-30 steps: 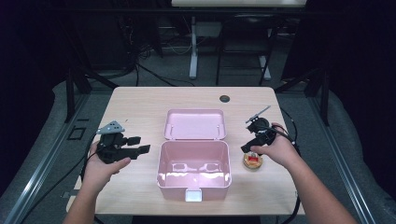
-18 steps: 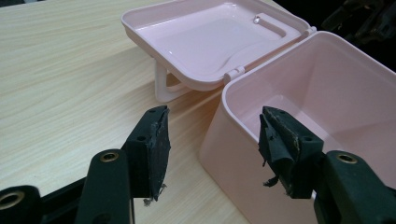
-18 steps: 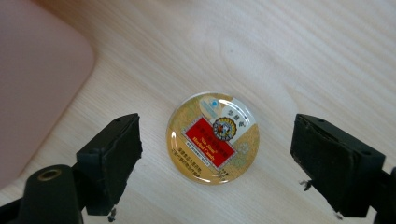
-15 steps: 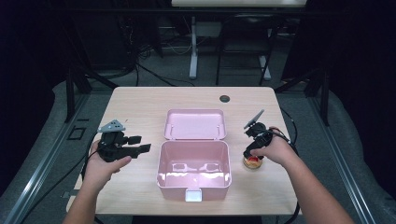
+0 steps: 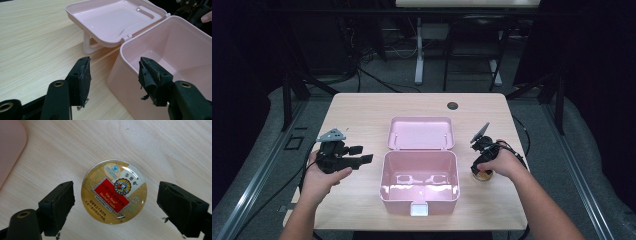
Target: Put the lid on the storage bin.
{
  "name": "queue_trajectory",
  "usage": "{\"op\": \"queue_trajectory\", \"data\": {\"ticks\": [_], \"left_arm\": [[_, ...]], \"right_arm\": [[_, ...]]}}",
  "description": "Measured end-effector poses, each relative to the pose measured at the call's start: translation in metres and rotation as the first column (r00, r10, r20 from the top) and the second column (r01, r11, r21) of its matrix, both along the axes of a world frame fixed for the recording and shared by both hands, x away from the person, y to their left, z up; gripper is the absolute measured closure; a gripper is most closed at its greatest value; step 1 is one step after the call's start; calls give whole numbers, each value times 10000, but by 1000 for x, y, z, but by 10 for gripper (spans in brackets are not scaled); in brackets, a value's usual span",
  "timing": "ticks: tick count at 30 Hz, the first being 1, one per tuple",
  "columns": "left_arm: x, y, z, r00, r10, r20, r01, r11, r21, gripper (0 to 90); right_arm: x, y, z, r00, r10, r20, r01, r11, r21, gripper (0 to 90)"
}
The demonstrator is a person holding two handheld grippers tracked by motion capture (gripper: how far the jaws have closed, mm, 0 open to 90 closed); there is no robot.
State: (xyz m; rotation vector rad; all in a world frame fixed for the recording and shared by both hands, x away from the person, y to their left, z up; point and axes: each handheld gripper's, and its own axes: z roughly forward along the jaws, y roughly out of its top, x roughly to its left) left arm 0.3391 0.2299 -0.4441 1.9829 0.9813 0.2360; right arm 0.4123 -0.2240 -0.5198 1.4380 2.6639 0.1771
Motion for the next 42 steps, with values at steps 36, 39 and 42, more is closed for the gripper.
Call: {"op": "queue_trajectory", "data": {"ticks": [36,39,42], "left_arm": [[2,2,-3,9999,70,-97,-70,10000,7,430],[2,2,-3,9999,25,-117,-25,10000,35,430],[3,2,-3,9999,63,-104,-63,10000,26,430]], "right_arm": [[9,0,-32,9964,-170,-830,162,9998,-102,182],[9,-1,-32,9960,-259,-853,256,9997,-49,190],[10,-1,-32,9945,-393,-966,397,9992,19,192]]}}
